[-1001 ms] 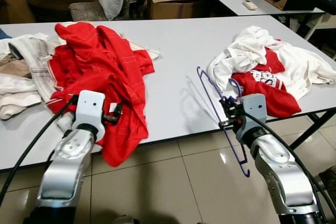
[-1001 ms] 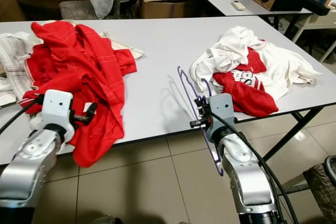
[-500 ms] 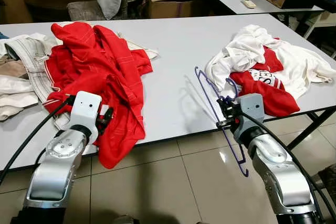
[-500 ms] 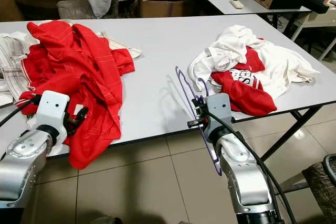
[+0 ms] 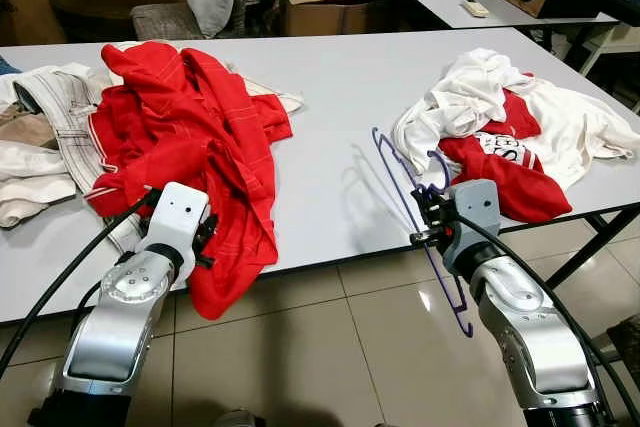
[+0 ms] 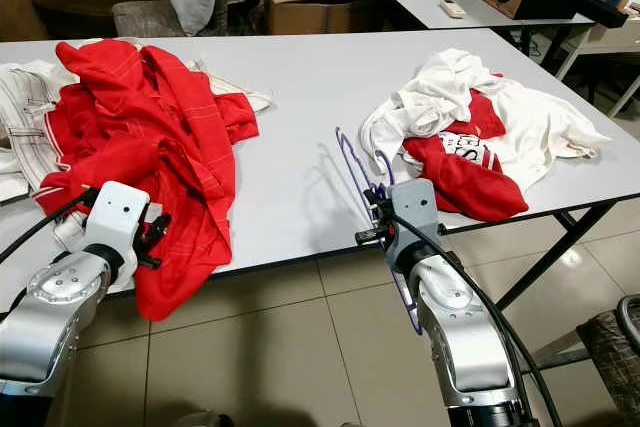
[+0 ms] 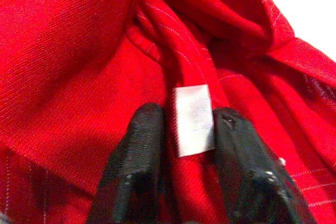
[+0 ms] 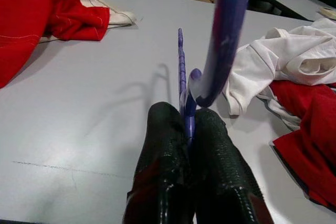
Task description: Hang hanger
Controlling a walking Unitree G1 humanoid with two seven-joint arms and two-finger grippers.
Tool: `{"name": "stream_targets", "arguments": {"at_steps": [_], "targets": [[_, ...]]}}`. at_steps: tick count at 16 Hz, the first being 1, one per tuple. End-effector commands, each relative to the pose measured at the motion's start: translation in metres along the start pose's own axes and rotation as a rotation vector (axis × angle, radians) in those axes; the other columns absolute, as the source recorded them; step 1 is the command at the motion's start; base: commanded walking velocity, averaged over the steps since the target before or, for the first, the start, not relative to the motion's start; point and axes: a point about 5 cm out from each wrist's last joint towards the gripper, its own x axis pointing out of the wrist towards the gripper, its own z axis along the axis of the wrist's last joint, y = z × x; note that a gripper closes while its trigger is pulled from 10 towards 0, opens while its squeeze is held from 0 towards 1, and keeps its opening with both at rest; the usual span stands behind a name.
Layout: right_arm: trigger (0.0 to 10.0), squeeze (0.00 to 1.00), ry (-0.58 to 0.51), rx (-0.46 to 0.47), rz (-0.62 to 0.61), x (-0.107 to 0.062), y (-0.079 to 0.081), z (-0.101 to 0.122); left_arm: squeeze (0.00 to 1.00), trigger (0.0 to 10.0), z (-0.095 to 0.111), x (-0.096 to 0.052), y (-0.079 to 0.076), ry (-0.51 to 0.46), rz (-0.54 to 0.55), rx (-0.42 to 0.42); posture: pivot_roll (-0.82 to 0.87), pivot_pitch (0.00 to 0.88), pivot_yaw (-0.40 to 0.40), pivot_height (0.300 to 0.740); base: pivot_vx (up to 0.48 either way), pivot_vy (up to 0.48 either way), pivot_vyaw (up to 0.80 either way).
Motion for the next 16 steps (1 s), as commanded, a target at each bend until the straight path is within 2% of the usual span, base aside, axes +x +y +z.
{"name": "stream_targets", "arguments": {"at_steps": [1, 3, 5, 9, 10, 11, 12, 13, 14, 16], "targets": [[10.0, 0.00, 0.025, -0.006, -0.006, 0.001, -0.002, -0.004, 0.00, 0.0, 0.004, 0.001, 0.002, -0.016, 0.008, 0.011, -0.04, 0.000, -0.026, 0.740, 0.000, 0.000, 0.00], [10.0, 0.00, 0.010, 0.004, 0.008, -0.001, -0.003, -0.002, 0.00, 0.0, 0.009, 0.001, 0.004, -0.050, 0.013, 0.023, -0.04, 0.000, -0.024, 0.740, 0.000, 0.000, 0.00], [10.0, 0.00, -0.068, 0.099, 0.126, -0.006, -0.002, 0.010, 0.00, 0.0, 0.018, 0.001, 0.008, -0.098, 0.016, 0.070, -0.03, 0.000, -0.024, 0.740, 0.000, 0.000, 0.00], [10.0, 0.00, -0.152, 0.143, 0.321, -0.020, -0.006, 0.026, 0.00, 0.0, 0.027, 0.000, 0.015, -0.149, 0.035, 0.145, -0.03, 0.000, -0.022, 0.740, 0.000, 0.000, 0.00], [10.0, 0.00, -0.167, 0.162, 0.383, -0.025, -0.006, 0.029, 0.00, 0.0, 0.031, -0.001, 0.017, -0.167, 0.042, 0.199, -0.03, 0.000, -0.022, 0.740, 0.000, 0.000, 0.00], [10.0, 0.00, -0.170, 0.185, 0.471, -0.034, -0.006, 0.032, 0.00, 0.0, 0.041, -0.004, 0.025, -0.208, 0.079, 0.305, -0.03, 0.000, -0.022, 0.740, 0.000, 0.000, 0.00], [10.0, 0.00, -0.168, 0.189, 0.502, -0.036, -0.006, 0.032, 0.00, 0.0, 0.045, -0.005, 0.028, -0.221, 0.093, 0.339, -0.03, 0.000, -0.022, 0.740, 0.000, 0.000, 0.00], [10.0, 0.00, -0.138, 0.179, 0.591, -0.045, -0.006, 0.031, 0.00, 0.0, 0.061, -0.009, 0.040, -0.269, 0.139, 0.492, -0.04, 0.000, -0.026, 0.740, 0.000, 0.000, 0.00], [10.0, 0.00, -0.106, 0.179, 0.657, -0.050, -0.004, 0.029, 0.00, 0.0, 0.074, -0.013, 0.046, -0.320, 0.156, 0.562, -0.03, 0.000, -0.042, 0.740, 0.000, 0.000, 0.00], [10.0, 0.00, -0.052, 0.192, 0.768, -0.057, 0.004, 0.025, 0.00, 0.0, 0.086, -0.020, 0.047, -0.371, 0.135, 0.682, -0.03, 0.000, -0.048, 0.740, 0.000, 0.000, 0.00]]}}
